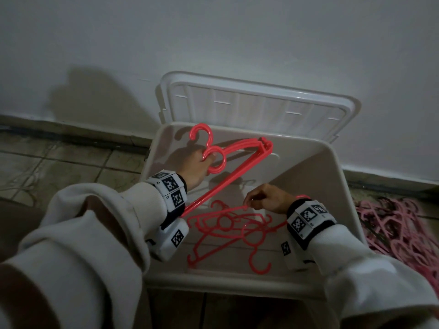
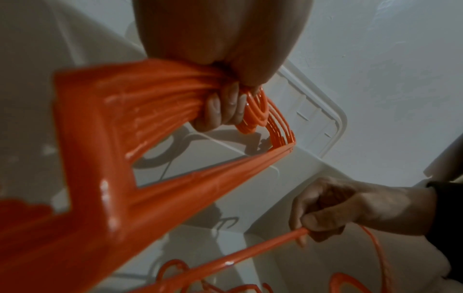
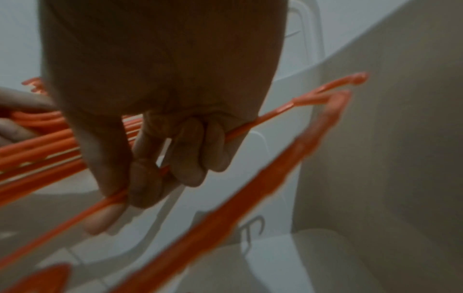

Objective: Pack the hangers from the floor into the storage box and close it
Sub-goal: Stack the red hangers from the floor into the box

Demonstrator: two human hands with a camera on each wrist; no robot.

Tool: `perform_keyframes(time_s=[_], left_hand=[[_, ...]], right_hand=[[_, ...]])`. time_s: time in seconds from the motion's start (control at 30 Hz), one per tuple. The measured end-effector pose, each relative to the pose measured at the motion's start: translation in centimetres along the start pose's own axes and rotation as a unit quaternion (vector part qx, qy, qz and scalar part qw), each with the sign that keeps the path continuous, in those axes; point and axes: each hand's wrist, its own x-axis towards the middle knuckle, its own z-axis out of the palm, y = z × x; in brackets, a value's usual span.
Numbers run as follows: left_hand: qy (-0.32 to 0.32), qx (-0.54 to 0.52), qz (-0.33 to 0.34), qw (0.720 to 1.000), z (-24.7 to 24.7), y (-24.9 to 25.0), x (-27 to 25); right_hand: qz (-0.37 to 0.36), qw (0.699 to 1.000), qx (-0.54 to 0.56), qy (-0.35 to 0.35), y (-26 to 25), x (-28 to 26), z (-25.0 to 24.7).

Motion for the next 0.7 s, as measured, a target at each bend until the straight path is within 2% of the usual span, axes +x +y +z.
perform_keyframes(time_s=[0.1, 0.2, 0.33, 0.43, 0.57, 0.7], left_hand=[[-0.003, 0.01, -0.007, 1.0, -0.2, -0.3, 0.1], [-0.003, 0.016, -0.024, 1.0, -0.3, -0.5, 0.3], [0.0, 0.029, -0.004, 1.0, -0.4, -0.4, 0.4], [-0.029, 0.015, 0.013, 0.999, 0.0, -0.4, 0.3], [-0.078, -0.013, 0.013, 0.997, 0.7, -1.2, 0.5], [-0.102, -0.029, -0.017, 0.994, 0.9, -2.0, 1.1]], right_hand=[[-0.012, 0.998, 0.057, 0.011, -0.6, -0.1, -0.3], [-0.007, 0.993, 0.085, 0.081, -0.1, -0.7, -0.8], [-0.006, 0.986, 0.107, 0.13, 1.9, -1.7, -1.4], [-0.015, 0.976, 0.149, 0.161, 3.1, -2.0, -1.6], [-0.012, 0.946, 0.244, 0.212, 3.1, -2.5, -2.1], [0.001, 0.899, 0.363, 0.246, 2.0, -2.6, -2.3]])
